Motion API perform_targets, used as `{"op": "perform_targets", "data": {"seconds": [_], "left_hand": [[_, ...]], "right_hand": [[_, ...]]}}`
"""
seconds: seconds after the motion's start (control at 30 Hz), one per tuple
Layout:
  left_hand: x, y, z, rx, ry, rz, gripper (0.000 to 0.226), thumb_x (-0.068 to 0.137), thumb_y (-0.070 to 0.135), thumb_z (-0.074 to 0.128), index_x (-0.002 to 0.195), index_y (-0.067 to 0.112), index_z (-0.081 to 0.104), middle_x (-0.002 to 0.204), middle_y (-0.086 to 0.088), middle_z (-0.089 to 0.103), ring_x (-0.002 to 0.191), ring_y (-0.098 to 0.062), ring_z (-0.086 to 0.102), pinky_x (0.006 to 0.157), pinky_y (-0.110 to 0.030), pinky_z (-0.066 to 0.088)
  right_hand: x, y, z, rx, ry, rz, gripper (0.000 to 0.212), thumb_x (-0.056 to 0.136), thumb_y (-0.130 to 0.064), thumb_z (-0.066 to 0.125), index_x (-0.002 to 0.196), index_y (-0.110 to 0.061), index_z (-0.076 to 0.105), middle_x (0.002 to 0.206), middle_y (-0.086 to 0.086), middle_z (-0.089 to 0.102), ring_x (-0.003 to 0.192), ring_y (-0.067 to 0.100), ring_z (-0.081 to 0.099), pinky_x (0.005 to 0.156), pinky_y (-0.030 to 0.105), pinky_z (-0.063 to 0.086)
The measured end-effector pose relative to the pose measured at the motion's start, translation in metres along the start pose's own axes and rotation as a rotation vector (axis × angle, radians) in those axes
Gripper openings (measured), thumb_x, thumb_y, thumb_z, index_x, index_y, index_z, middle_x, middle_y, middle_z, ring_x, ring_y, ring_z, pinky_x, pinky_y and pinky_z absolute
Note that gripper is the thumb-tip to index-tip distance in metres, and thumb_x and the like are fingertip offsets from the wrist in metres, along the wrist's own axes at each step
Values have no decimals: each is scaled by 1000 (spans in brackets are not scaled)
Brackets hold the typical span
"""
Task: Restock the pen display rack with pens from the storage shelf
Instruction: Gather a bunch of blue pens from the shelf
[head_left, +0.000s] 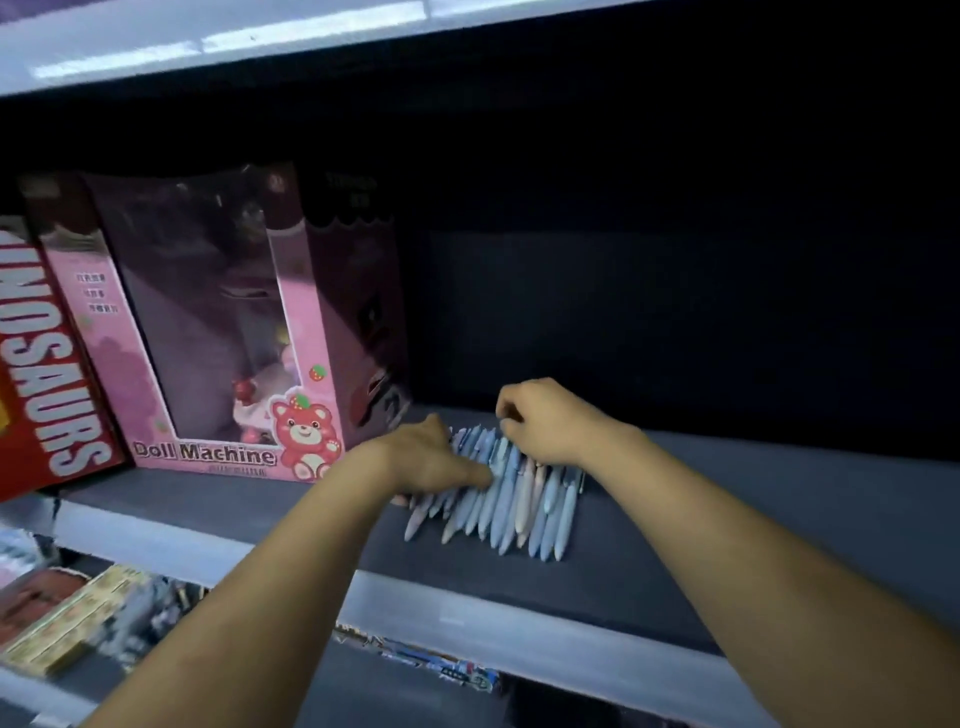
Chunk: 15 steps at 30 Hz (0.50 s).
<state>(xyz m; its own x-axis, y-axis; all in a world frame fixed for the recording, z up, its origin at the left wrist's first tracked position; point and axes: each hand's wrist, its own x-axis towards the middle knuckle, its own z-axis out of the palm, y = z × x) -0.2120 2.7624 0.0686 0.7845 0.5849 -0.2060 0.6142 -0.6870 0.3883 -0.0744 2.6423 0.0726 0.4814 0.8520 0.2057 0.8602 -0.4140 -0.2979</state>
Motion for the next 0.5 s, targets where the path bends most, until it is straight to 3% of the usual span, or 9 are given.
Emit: {"op": "perform_targets", "data": {"seconds": [0.1,0.23,0.37,0.43,0.5], "left_hand": [[7,0,-3,-35,-82,-10,75,68,61,77,121,15,49,98,-6,68,70,-20,68,53,-27,53],[16,2,-8,-75,-122,-35,58,74,53,77,115,19,53,82,-5,72,57,-18,63,52,-26,50],[21,0,-14,-119,-182,-36,51,81,47,74,122,28,52,106,-9,77,80,-24,75,64,-33,56],[21,-2,-16,-120,-195,-39,47,83,42,72,123,29,51,107,-8,77,94,-27,77,71,-35,59],[22,0,-16,-111,-213,-43,51,84,40,71,127,25,49,108,-10,78,98,-29,77,74,-36,59]], "right_hand": [[9,11,19,113,29,14,18,101,-17,50,104,-16,68,92,0,65,79,17,62,70,32,54],[14,18,34,205,42,28,24,104,-16,43,109,-18,67,85,0,61,65,15,57,59,30,48],[14,20,37,223,38,32,30,104,-13,39,118,-21,64,82,-6,54,62,12,53,55,27,42],[12,20,36,220,23,33,31,104,-12,38,120,-21,63,89,-4,55,65,12,54,56,27,43],[9,17,33,208,1,31,33,103,-9,37,121,-21,62,94,-1,57,70,16,57,57,29,45]]}}
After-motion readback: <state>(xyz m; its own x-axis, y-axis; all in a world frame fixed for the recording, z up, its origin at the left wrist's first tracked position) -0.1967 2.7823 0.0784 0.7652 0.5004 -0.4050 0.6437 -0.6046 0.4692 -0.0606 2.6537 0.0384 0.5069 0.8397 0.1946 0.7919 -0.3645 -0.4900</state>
